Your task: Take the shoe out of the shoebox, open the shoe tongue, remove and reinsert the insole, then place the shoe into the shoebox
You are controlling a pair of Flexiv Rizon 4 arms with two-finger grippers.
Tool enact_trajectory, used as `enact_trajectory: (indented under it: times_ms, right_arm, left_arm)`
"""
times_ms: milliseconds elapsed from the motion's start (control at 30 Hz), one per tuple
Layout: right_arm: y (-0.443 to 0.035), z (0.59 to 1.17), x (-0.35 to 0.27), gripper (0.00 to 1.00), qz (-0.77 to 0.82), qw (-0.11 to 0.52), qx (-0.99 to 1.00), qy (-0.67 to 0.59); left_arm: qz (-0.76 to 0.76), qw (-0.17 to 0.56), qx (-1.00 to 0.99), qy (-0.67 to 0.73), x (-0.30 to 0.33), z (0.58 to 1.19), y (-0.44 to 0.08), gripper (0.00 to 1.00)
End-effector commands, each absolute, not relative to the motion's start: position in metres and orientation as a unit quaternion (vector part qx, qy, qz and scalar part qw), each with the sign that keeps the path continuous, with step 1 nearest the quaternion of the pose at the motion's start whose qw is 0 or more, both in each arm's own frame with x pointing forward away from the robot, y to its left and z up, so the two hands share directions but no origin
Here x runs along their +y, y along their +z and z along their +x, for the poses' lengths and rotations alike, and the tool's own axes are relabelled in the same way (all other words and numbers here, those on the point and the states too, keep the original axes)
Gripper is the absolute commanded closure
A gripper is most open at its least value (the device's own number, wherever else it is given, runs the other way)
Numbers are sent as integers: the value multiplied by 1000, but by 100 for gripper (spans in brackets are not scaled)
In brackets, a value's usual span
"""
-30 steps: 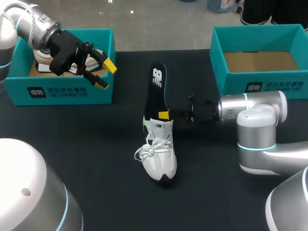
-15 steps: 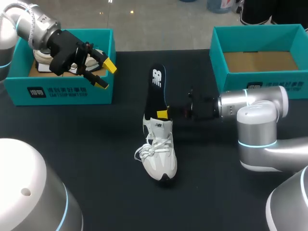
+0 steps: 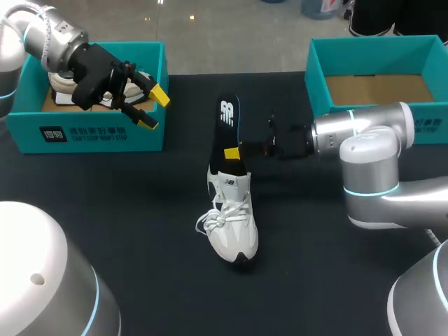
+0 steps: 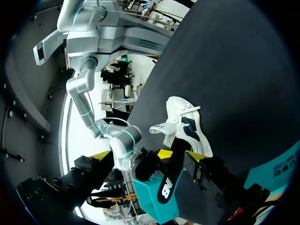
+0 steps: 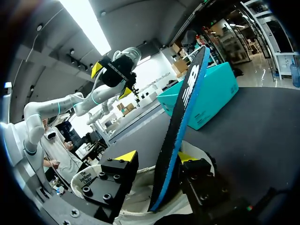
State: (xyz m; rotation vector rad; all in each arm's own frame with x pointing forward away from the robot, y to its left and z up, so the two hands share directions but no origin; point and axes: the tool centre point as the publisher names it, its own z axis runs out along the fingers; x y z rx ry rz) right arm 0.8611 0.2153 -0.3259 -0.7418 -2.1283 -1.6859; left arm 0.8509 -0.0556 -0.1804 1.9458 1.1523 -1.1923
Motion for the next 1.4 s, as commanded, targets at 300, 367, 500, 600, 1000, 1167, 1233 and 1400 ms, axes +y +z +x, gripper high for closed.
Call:
enact_trajectory:
  times_ms: [300,367,500,600,1000,1167,1233,1400]
  right_arm:
    - [-343,853,213,100,-270,182,-756,-567]
    - [-346,848,214,100,-270,191,-758,-562]
    - [-356,837,215,100,-272,210,-760,-552]
    - [-363,829,216,100,-275,222,-762,-543]
    - [-350,837,219,59,-270,200,-759,-558]
    - [-339,846,222,58,-260,193,-761,-562]
    - [-337,849,223,58,-258,192,-762,-562]
    - [-335,855,227,63,-252,193,-764,-562]
  left_arm:
    - [730,287,432,-445,-55,850,-180,0]
    - [730,287,432,-445,-55,850,-180,0]
    - [730,287,432,-445,-55,850,-180,0]
    - [730,287,432,-445,-55,850,-180,0]
    - [730,287,432,-445,-55,850,-180,0]
    - [730,287,432,-445,-55,850,-180,0]
    - [730,287,432,-445,-55,850,-180,0]
    - [730,287,432,-445,-55,850,-180,0]
